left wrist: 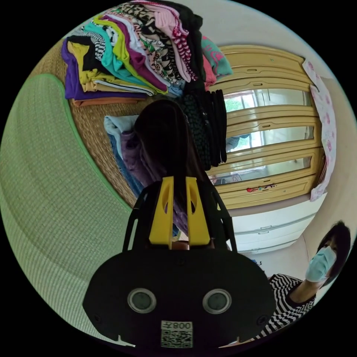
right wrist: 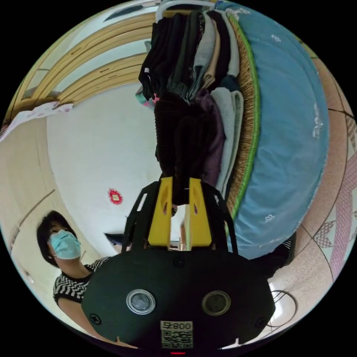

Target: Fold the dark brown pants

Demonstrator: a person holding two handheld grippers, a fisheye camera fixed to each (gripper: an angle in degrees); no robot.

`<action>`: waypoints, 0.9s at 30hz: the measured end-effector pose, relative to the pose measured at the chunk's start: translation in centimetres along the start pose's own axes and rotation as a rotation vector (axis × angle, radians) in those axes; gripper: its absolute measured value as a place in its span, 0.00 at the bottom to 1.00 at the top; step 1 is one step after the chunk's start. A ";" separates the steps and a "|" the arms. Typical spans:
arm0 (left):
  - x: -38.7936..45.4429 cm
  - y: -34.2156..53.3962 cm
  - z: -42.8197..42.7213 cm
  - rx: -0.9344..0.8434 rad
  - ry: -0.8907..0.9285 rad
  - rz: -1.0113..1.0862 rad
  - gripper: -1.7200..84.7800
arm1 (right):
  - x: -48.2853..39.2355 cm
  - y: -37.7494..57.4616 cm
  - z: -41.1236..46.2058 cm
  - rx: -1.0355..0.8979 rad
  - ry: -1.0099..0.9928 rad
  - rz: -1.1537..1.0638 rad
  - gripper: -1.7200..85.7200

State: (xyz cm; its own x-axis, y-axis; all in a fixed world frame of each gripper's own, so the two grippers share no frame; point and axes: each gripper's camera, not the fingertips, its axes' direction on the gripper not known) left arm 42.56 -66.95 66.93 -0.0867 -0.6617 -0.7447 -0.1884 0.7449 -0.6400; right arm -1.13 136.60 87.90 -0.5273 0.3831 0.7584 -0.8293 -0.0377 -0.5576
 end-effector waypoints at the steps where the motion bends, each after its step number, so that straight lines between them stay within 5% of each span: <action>1: 0.7 -0.3 0.3 0.015 0.011 0.025 0.07 | -0.6 0.0 -0.6 0.016 0.020 -0.021 0.05; 6: 4.3 -2.8 3.8 0.009 0.053 0.149 0.03 | -8.8 -3.5 -0.2 0.020 0.226 -0.296 0.02; 11: 7.4 -3.5 12.4 -0.241 -0.035 0.295 0.02 | -11.0 -8.9 4.8 -0.025 0.544 -0.406 0.02; 20: 7.2 -3.5 17.8 -0.166 -0.077 0.271 0.02 | -8.7 -13.3 4.1 -0.067 0.324 -0.287 0.02; 27: 9.2 -5.9 16.7 -0.077 -0.104 0.350 0.02 | -18.3 -9.8 10.0 -0.119 0.371 -0.540 0.02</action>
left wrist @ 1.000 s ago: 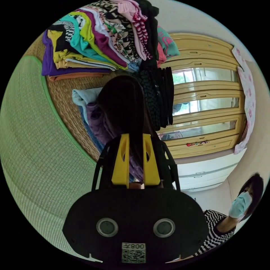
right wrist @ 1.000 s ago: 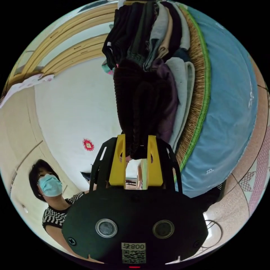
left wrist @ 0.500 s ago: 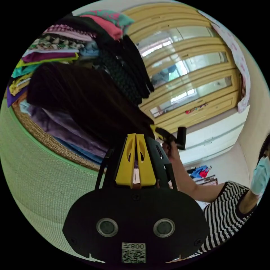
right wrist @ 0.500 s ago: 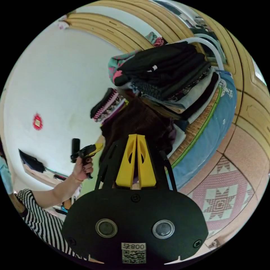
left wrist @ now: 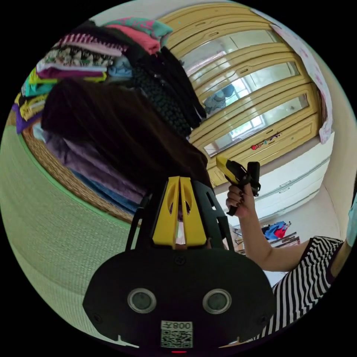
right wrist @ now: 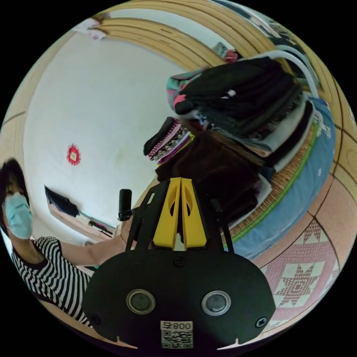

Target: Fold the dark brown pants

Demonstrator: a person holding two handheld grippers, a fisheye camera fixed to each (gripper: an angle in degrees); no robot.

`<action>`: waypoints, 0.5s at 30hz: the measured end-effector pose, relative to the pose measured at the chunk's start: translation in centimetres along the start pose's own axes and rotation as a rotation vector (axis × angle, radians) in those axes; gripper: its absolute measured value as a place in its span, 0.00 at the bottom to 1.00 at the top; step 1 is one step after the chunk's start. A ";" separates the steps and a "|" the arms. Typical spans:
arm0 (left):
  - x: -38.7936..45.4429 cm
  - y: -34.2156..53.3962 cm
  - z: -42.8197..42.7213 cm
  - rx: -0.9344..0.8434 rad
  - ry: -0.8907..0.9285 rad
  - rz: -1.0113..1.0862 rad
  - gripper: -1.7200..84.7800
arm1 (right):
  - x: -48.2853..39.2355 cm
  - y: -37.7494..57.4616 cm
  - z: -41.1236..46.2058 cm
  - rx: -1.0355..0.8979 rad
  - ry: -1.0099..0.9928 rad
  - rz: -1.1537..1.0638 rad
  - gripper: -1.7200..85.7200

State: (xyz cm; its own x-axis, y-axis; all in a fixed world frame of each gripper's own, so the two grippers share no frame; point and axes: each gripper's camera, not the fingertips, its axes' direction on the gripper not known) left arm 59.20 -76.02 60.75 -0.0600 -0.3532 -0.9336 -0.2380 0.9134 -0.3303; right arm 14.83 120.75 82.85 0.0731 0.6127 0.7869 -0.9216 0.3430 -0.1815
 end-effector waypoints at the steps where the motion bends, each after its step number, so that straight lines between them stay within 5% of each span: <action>1: 0.0 -0.8 -0.6 0.044 -0.039 0.016 0.02 | -0.9 -0.2 0.7 -0.018 0.017 -0.020 0.02; 7: -2.8 -4.9 -1.5 0.063 -0.456 -0.042 0.02 | -6.3 1.1 8.4 -0.209 0.255 -0.191 0.02; 10: -5.5 -4.7 0.3 -0.068 -0.429 -0.097 0.02 | -8.5 1.6 9.4 -0.195 0.315 -0.246 0.02; 15: -5.0 -4.1 1.0 -0.041 -0.498 -0.069 0.02 | -12.8 1.5 11.8 -0.222 0.463 -0.377 0.02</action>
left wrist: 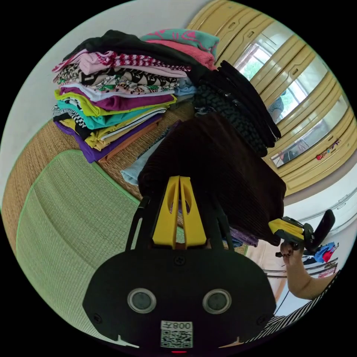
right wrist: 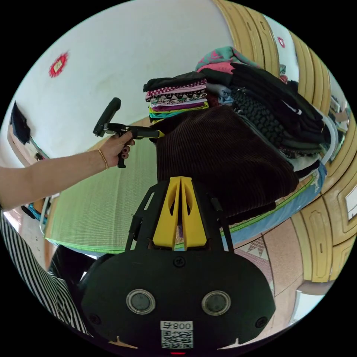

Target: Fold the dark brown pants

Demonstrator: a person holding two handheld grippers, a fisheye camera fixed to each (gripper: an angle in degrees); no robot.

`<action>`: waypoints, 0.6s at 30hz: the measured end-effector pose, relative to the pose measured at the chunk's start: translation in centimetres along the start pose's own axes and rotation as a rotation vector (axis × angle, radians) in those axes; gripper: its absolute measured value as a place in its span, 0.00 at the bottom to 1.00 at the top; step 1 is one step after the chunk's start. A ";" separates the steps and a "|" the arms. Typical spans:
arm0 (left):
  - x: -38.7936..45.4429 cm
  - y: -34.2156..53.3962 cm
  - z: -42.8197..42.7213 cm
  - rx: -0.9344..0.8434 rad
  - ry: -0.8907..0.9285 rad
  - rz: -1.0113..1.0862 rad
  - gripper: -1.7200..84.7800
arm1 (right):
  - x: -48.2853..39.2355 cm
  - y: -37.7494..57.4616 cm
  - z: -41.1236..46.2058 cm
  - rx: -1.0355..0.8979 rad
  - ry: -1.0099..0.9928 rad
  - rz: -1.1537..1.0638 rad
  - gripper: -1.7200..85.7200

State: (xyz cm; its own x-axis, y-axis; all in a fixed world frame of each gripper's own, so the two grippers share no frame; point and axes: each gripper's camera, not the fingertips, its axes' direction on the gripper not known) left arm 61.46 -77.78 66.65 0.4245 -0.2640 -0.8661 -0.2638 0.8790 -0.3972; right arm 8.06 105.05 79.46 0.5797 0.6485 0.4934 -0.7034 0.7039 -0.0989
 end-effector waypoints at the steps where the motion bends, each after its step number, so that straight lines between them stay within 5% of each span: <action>1: -0.2 0.0 -0.2 0.014 0.032 -0.020 0.02 | -0.4 -0.2 -0.2 0.001 0.018 -0.008 0.02; 18: -4.4 3.7 0.9 -0.022 0.188 -0.080 0.02 | -3.6 -2.8 0.0 0.130 0.121 0.031 0.02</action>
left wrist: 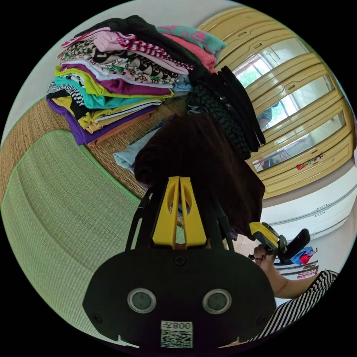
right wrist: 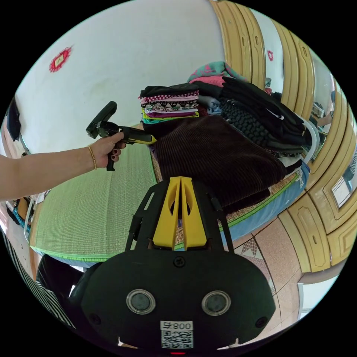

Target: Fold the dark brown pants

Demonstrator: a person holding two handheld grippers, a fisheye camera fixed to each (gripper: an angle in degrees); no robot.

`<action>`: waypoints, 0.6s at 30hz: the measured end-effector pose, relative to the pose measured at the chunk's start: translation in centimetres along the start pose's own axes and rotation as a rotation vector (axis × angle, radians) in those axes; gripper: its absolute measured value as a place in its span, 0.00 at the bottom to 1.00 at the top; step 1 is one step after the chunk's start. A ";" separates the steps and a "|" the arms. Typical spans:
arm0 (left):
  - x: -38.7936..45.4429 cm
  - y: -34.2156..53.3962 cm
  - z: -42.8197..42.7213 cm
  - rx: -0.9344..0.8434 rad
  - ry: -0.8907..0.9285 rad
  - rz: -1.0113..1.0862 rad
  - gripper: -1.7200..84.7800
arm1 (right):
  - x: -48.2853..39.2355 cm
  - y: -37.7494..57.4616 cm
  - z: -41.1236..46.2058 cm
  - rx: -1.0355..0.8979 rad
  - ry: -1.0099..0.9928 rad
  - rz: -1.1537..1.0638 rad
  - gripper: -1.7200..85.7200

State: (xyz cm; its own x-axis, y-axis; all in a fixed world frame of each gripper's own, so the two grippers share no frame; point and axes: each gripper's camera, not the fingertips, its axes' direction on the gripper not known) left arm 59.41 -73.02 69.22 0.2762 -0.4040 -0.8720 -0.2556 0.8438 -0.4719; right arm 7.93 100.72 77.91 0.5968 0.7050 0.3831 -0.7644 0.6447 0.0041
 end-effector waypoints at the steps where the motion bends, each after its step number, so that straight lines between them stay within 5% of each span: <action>1: -0.2 0.5 -0.3 0.012 -0.003 -0.001 0.02 | -0.1 -0.1 0.0 0.005 0.008 0.001 0.02; 10: 2.5 6.2 -0.4 0.036 0.247 0.212 0.02 | 3.3 -2.8 -2.0 0.139 -0.073 0.142 0.02; 18: 1.3 10.4 1.9 -0.069 0.225 0.225 0.02 | 8.1 -4.5 1.1 0.084 -0.118 0.265 0.02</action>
State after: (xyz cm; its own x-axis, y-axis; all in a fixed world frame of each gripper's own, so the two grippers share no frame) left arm 58.83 -64.12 63.42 -0.0042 -0.2845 -0.9587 -0.3511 0.8980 -0.2650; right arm 15.94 103.17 82.02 0.3451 0.8033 0.4855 -0.9102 0.4125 -0.0356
